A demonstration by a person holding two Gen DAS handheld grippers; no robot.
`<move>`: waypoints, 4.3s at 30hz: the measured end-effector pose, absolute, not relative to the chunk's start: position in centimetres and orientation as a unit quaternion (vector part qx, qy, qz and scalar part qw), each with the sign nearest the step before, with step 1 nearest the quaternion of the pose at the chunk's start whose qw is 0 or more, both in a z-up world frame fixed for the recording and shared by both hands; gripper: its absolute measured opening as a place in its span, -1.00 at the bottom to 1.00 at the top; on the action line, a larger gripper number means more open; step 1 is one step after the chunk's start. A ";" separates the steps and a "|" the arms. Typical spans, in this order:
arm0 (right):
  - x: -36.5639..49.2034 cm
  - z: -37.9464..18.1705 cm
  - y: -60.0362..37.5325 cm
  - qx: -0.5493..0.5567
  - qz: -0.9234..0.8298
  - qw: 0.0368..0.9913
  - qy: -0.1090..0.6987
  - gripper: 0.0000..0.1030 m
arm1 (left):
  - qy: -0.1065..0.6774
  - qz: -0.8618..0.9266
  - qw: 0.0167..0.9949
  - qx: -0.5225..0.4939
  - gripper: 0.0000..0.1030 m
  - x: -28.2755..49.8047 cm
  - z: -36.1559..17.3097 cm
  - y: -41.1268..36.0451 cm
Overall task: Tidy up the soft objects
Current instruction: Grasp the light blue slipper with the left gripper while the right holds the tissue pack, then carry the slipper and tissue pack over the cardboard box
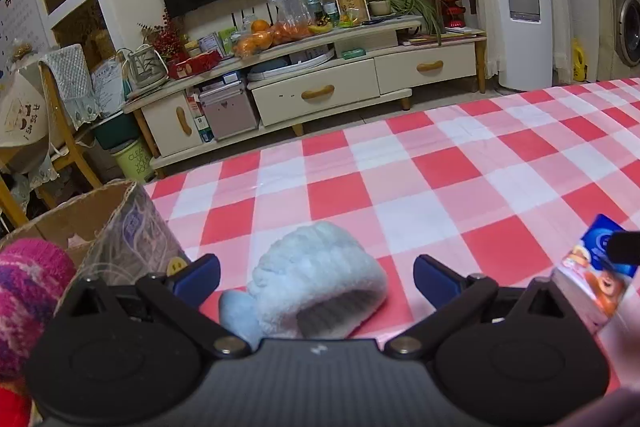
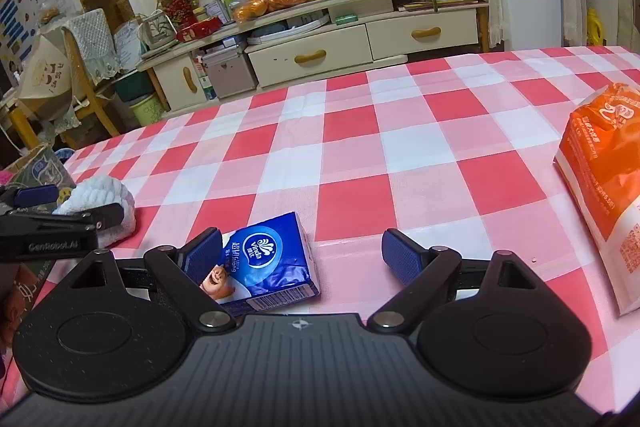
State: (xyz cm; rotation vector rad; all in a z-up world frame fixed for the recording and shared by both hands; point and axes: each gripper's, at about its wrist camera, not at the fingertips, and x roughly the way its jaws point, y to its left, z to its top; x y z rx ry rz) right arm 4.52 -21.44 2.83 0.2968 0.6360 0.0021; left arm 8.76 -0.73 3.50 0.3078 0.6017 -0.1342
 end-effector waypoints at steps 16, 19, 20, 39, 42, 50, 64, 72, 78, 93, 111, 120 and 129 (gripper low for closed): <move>5.1 2.2 -19.8 0.109 0.040 0.939 0.324 1.00 | 0.317 -0.056 0.933 0.160 0.66 9.1 2.2 -1.0; 5.0 2.3 -19.7 0.099 0.041 0.942 0.318 1.00 | 0.311 -0.056 0.934 0.166 0.45 8.9 2.2 -1.3; 5.0 2.2 -19.6 0.096 0.042 0.942 0.318 0.97 | 0.311 -0.056 0.934 0.165 0.36 8.9 2.2 -1.3; 5.2 2.3 -19.7 0.081 0.062 0.948 0.302 0.28 | 0.308 -0.059 0.942 0.122 -0.42 7.4 3.4 -0.9; 5.1 2.4 -19.9 0.084 0.062 0.949 0.299 0.18 | 0.310 -0.067 0.942 0.113 -0.44 6.9 3.6 -0.9; 4.9 2.4 -19.9 0.079 0.060 0.951 0.292 0.08 | 0.318 -0.093 0.940 0.083 -0.45 5.6 4.1 -1.0; 4.5 2.2 -19.7 0.080 0.073 0.949 0.296 0.89 | 0.342 -0.135 0.927 0.068 -0.45 3.3 4.4 -1.2; 5.0 1.8 -17.3 0.041 0.077 0.950 0.299 1.00 | 0.363 -0.128 0.920 0.069 -0.17 4.6 3.1 -0.8; 5.8 1.3 -16.8 0.020 0.047 0.950 0.306 0.90 | 0.370 -0.132 0.918 0.049 -0.05 5.6 2.1 -0.7; 5.1 2.6 -16.7 0.008 0.041 0.961 0.275 0.74 | 0.355 -0.145 0.922 0.045 -0.35 3.9 4.0 -0.9; 2.0 5.3 -15.6 0.021 0.044 0.967 0.249 0.74 | 0.291 -0.148 0.945 0.002 -0.35 0.5 10.6 1.9; -0.3 6.4 -13.0 0.012 0.054 0.968 0.246 0.74 | 0.268 -0.127 0.955 -0.005 -0.35 -0.2 12.3 4.7; -2.1 7.6 -9.4 0.009 0.076 0.966 0.249 0.74 | 0.249 -0.100 0.963 -0.016 -0.34 -0.9 13.5 8.2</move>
